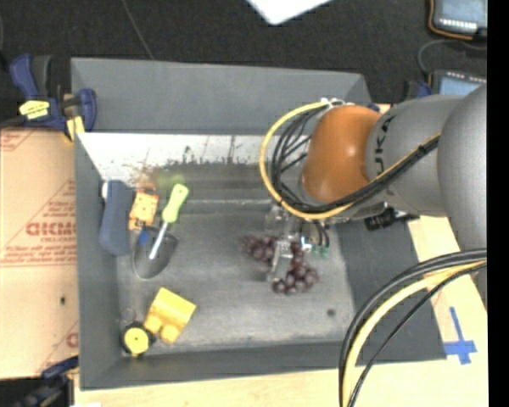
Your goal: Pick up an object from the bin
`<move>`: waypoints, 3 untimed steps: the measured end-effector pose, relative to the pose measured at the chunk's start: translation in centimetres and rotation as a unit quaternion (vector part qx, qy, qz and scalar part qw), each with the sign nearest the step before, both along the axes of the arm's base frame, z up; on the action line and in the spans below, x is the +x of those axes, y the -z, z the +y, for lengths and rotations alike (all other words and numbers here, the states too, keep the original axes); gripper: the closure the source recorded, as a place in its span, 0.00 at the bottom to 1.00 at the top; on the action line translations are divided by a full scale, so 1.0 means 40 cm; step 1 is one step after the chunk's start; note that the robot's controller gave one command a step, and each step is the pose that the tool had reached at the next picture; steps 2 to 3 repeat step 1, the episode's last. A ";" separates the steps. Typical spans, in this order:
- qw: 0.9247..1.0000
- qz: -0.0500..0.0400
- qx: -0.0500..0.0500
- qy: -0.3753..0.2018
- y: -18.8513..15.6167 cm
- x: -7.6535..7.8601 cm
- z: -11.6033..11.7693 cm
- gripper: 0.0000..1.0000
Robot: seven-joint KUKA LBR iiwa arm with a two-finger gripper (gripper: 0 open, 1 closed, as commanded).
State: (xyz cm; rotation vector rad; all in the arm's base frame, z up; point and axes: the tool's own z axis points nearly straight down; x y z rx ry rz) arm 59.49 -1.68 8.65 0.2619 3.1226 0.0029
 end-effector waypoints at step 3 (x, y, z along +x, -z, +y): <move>1.000 -0.001 0.000 0.021 0.040 -0.010 -0.031 1.00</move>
Offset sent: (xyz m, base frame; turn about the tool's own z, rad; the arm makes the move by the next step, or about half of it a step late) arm 0.0000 0.0000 0.0000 0.0000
